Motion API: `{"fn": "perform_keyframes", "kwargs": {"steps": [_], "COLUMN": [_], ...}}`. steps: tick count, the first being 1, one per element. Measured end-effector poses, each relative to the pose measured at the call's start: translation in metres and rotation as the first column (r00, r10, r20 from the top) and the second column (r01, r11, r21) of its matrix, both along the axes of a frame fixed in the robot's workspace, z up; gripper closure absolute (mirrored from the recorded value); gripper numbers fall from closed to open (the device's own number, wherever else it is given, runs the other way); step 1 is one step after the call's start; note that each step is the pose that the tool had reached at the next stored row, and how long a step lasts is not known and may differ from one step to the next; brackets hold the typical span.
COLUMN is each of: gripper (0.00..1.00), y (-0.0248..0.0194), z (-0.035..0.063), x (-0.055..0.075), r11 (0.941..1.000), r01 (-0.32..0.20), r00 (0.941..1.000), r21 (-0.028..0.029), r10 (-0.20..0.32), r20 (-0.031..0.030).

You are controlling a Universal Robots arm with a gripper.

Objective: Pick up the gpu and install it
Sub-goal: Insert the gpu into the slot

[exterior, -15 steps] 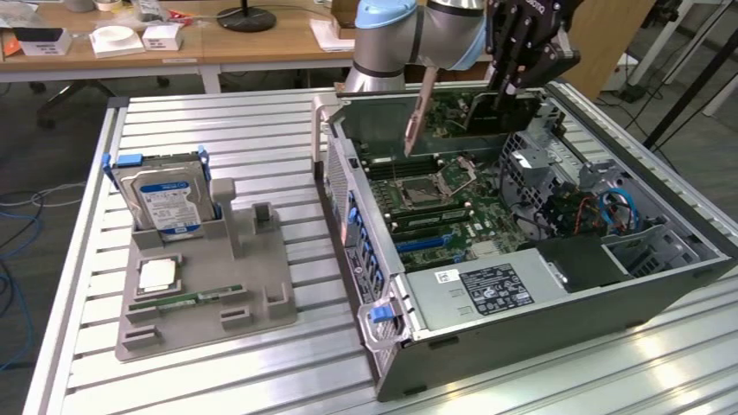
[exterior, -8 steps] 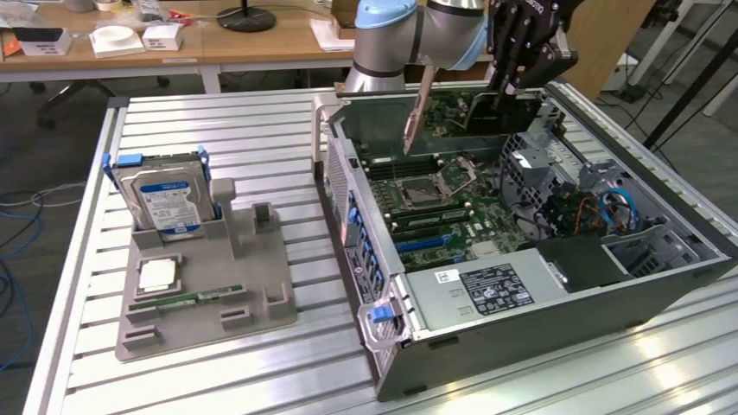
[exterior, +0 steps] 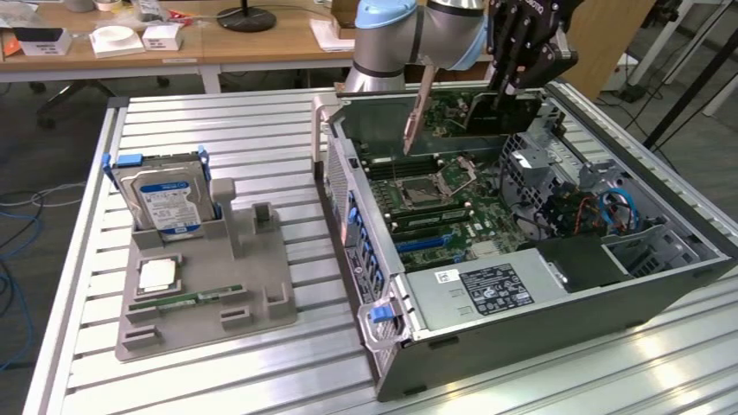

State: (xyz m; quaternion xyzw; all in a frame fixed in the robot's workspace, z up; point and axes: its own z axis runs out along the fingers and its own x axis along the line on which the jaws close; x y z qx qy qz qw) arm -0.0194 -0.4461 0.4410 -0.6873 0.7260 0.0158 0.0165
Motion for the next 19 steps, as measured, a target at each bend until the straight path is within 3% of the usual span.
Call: {"fn": "perform_keyframes", "kwargs": {"steps": [12,19], "gripper": [0.75,0.75], "y": [0.0000,0.0000], "z": [-0.0004,-0.0017], "x": [0.0000,0.0000], "r11": [0.9998,0.9998], "r01": [-0.019,-0.022], "r00": [0.9998,0.9997], "r21": [0.0000,0.0000], "r10": [0.019,0.022], "r20": [0.0001,0.0041]}}
